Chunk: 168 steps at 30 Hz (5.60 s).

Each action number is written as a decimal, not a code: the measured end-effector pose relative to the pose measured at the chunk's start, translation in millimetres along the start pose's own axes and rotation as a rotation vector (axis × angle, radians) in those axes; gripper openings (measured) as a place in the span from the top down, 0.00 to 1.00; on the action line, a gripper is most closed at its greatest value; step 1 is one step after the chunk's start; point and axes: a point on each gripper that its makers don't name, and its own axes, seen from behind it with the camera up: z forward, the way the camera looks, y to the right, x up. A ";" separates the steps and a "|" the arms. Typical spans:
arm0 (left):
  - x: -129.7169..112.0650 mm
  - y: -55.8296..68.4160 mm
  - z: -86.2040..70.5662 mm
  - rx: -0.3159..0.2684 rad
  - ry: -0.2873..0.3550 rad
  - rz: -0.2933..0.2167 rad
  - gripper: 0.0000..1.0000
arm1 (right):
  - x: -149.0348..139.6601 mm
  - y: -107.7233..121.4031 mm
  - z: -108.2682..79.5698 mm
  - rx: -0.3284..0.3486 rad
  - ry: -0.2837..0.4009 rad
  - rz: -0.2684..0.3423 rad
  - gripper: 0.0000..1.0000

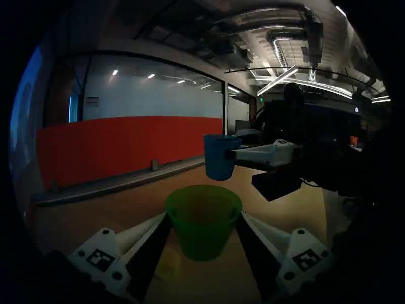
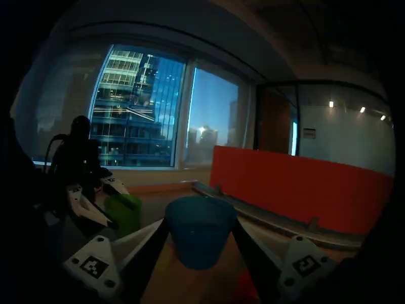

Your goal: Pour water

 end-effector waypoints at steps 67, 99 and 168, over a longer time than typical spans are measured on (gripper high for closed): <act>4.6 61.3 22.9 -0.125 0.032 0.021 0.15 | 88.7 -6.9 -8.0 0.000 0.002 -0.602 0.11; 5.4 62.7 28.4 -0.127 0.039 0.026 0.16 | 105.8 -2.9 -4.7 -0.033 -0.017 -0.865 0.11; 12.1 67.2 26.3 -0.131 0.051 0.039 0.16 | 130.2 -4.1 -1.1 -0.086 -0.001 -1.133 0.11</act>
